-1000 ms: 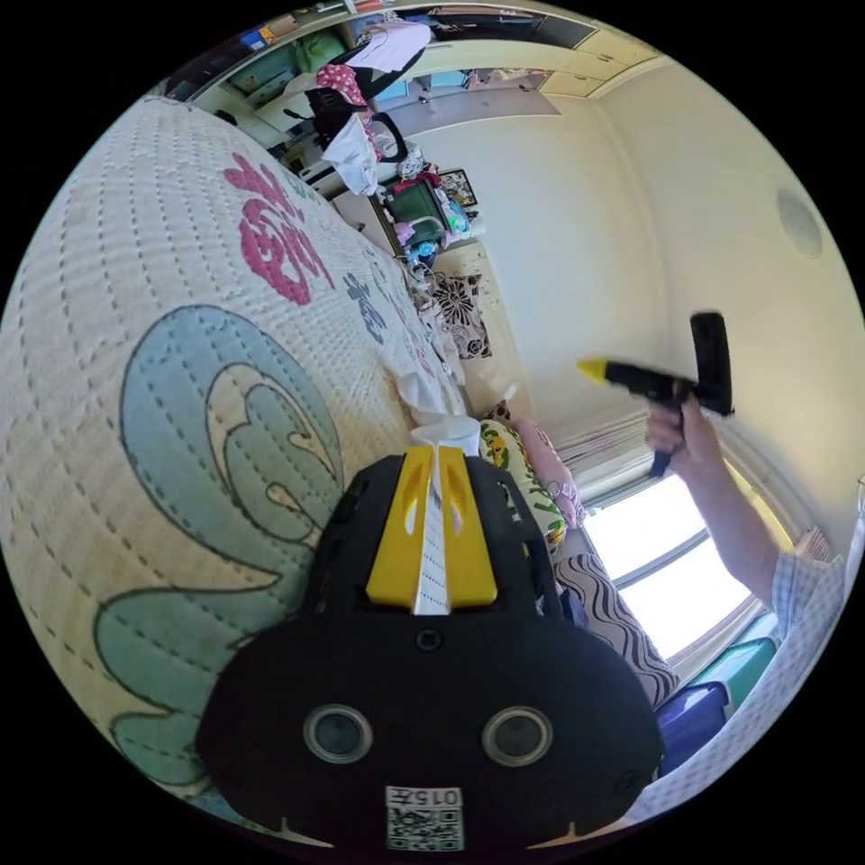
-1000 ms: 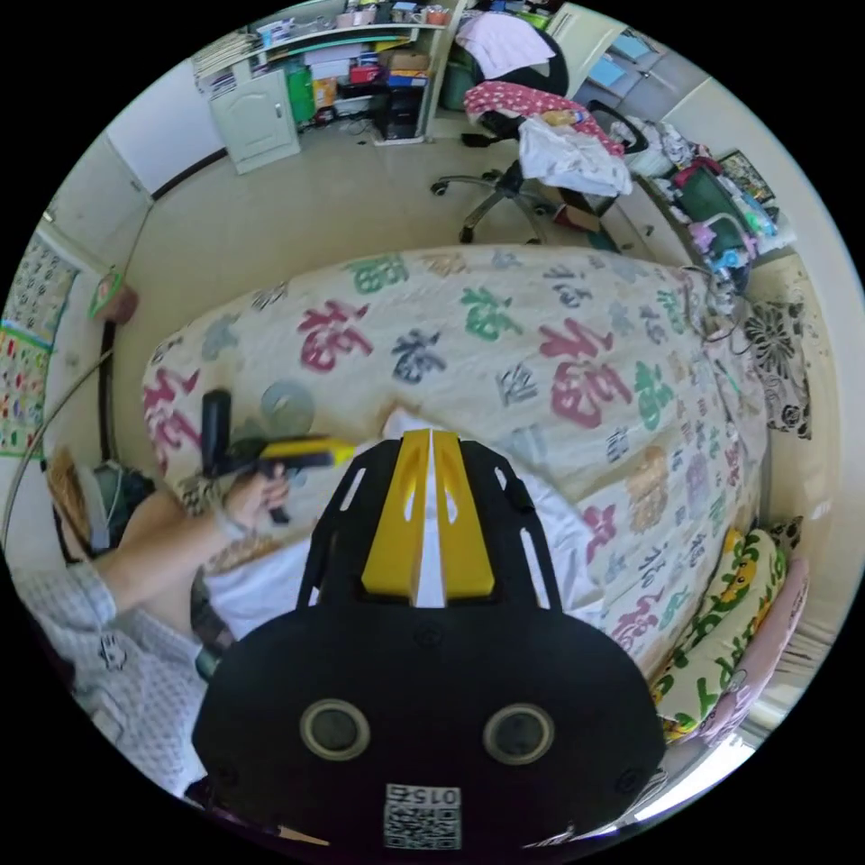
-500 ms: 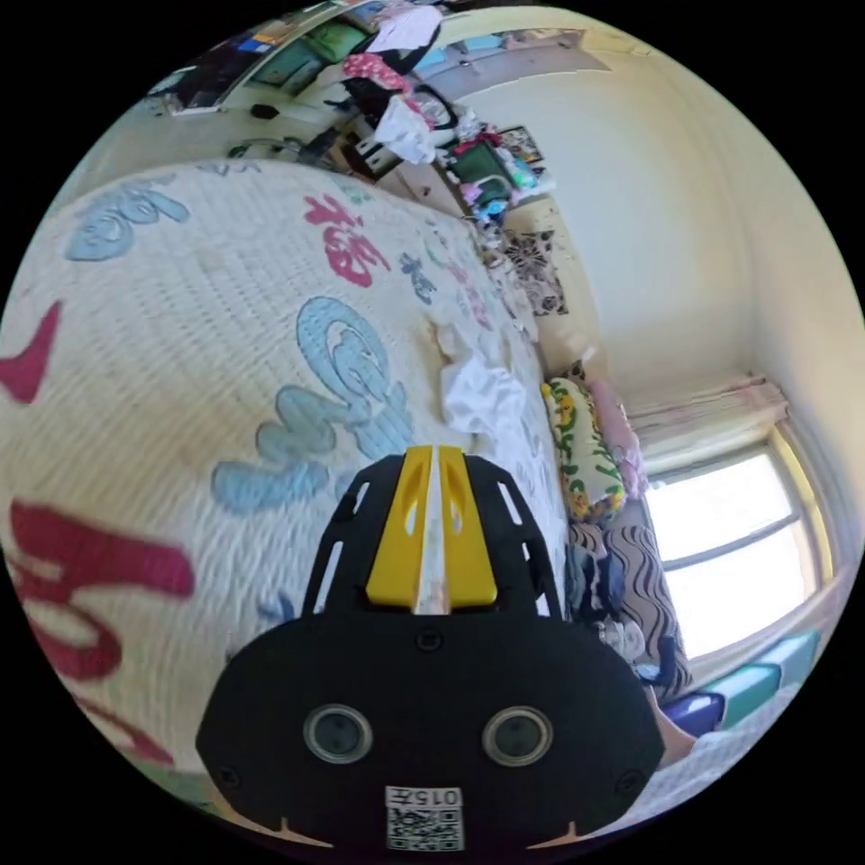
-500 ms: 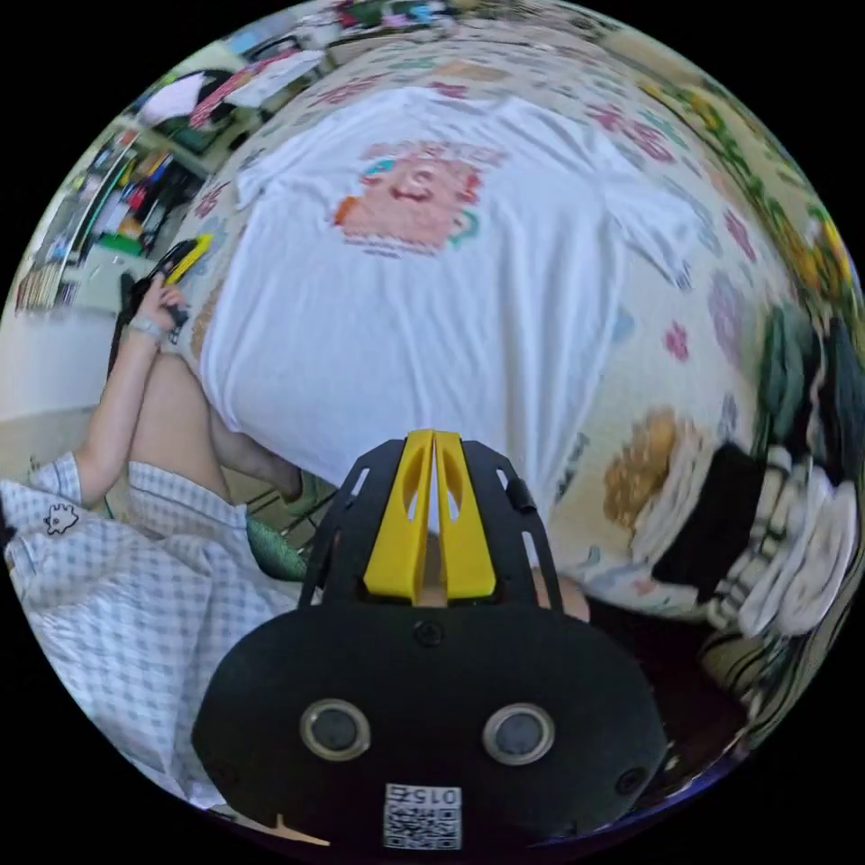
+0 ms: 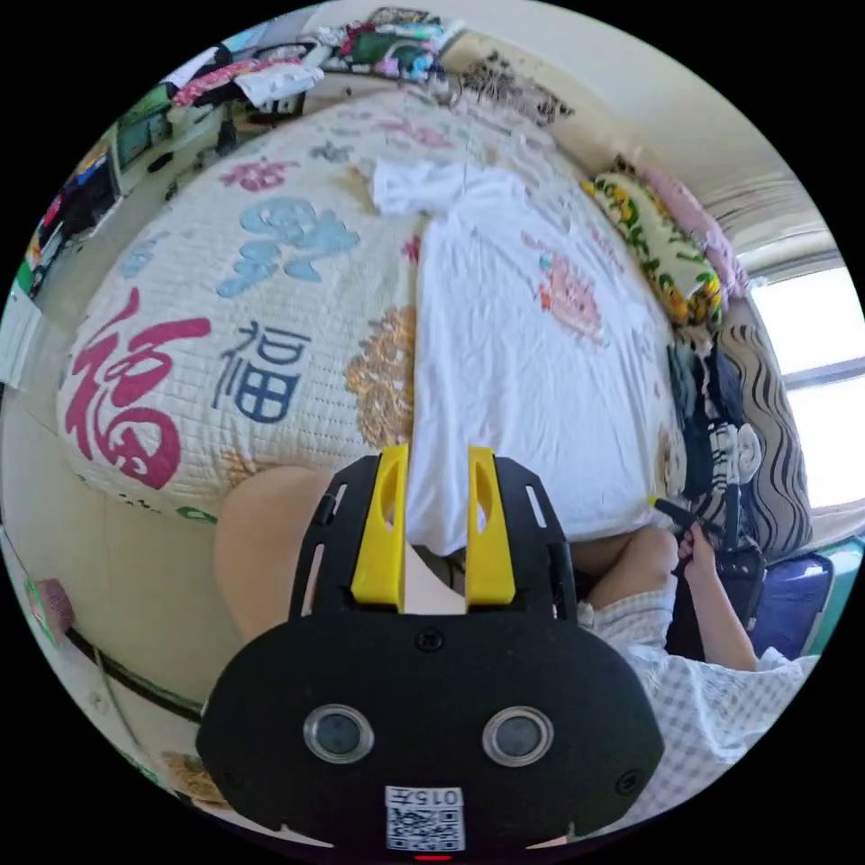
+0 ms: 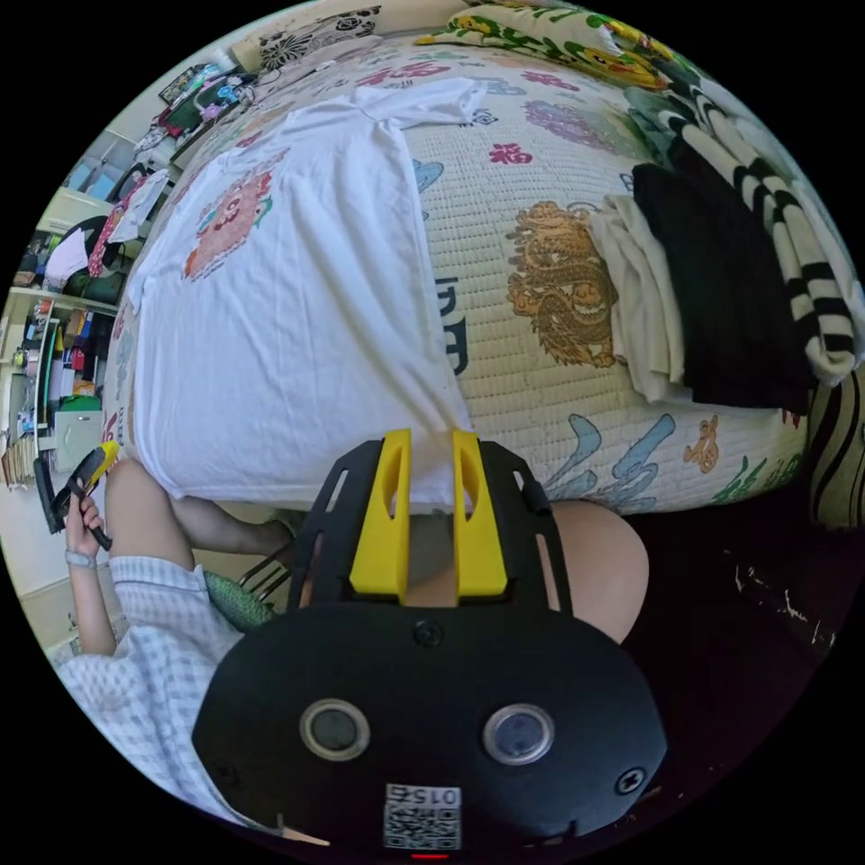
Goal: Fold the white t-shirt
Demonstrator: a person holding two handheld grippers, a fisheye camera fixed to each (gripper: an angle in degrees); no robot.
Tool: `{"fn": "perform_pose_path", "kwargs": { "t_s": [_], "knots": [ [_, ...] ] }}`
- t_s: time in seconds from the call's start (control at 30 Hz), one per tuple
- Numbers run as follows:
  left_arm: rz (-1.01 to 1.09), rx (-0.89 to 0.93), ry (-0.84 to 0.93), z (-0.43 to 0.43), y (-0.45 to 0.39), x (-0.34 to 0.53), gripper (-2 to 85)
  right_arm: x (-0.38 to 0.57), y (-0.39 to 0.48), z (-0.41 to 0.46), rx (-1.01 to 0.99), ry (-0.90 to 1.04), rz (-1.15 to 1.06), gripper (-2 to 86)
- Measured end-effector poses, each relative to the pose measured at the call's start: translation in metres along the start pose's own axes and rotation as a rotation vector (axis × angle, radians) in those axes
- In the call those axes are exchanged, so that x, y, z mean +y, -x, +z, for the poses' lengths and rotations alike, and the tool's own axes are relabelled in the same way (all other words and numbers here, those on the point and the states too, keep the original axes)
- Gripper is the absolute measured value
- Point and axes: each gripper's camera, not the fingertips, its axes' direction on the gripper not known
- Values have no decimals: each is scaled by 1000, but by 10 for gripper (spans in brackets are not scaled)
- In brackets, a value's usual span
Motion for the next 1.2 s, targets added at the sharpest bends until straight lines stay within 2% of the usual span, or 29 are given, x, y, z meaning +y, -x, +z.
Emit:
{"fn": "perform_pose_path", "kwargs": {
  "t_s": [0.1, 0.3, 0.43, 0.87, 1.07, 1.2],
  "knots": [
    [9, -36, 195, 21, -21, -49, 95, -7, -18, 31, -28, 39, 17, 79],
    [75, -171, 266, -10, -77, -116, 76, -1, -36, 78, -4, 44, -68, 66],
    [148, -236, 363, -15, -112, -141, 14, 2, -48, 111, -22, 78, -107, 13],
    [285, -380, 386, -114, -175, -194, -6, 11, -90, 190, -31, 103, -160, -8],
    [323, -519, 478, -117, -191, -206, -5, 12, -96, 235, 7, 128, -136, -5],
    [333, -528, 471, -138, -196, -206, -5, 17, -104, 258, -18, 109, -94, -4]
  ]
}}
